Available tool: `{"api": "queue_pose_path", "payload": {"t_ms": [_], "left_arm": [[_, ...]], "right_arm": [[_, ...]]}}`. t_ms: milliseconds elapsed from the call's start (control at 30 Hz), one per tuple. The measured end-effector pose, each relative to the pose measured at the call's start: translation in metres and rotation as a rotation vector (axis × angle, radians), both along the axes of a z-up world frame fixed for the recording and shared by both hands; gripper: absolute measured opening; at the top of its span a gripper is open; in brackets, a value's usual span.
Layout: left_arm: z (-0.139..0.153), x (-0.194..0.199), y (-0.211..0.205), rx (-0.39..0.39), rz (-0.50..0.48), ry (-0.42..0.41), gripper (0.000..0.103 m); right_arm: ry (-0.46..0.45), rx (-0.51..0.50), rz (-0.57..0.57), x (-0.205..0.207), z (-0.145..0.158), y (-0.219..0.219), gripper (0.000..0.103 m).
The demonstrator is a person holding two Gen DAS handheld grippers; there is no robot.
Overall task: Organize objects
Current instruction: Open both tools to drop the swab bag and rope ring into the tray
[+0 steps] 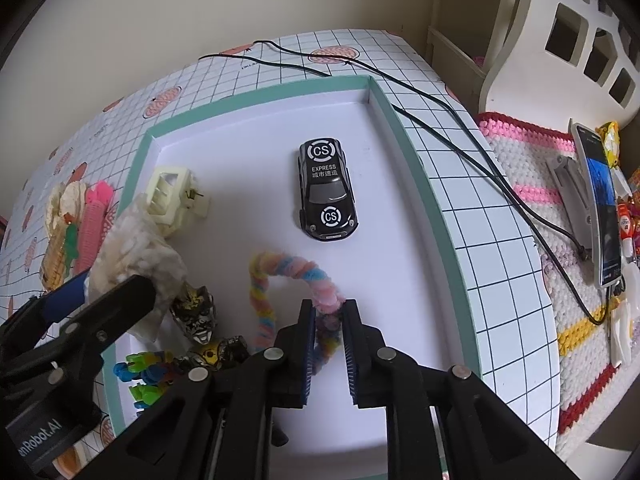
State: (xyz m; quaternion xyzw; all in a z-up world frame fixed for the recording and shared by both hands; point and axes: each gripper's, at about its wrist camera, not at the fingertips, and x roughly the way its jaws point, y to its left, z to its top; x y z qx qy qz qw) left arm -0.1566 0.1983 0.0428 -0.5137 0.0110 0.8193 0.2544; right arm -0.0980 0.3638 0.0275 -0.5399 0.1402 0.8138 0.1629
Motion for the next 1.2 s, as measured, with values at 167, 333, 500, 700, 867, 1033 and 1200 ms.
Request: {"api": "queue_pose_path", "payload": {"t_ms": [167,333,500,700,867,1033,1200], "left_arm": [[0.002,-0.001,-0.004,0.004,0.018,0.004,0.073],[0.005,-0.002,-0.009,0.021,0.028,0.007,0.073],[0.01,-0.003,-0.014,0.046,0.039,0.017,0.074],[0.017,-0.003,-0.017,0.074,0.046,0.033,0.074],[0.023,-0.004,-0.023,0.085,0.069,0.058,0.074],[0.025,-0.009,-0.034,0.077,0.126,0.063,0.074],[0.023,-0.013,-0.044,0.041,0.174,0.077,0.085]], "right_arm": [[-0.005,0.012,0.003,0.0,-0.001,-0.001,0.016],[-0.001,0.019,-0.002,0.002,0.001,-0.002,0.021],[0.01,0.023,-0.01,0.003,0.002,-0.001,0.027],[0.03,0.038,-0.022,0.005,0.007,-0.002,0.03],[0.071,0.049,-0.028,0.007,0.015,-0.002,0.03],[0.106,0.056,-0.016,0.005,0.02,-0.008,0.043],[0.115,0.058,-0.006,0.003,0.02,-0.012,0.054]]}}
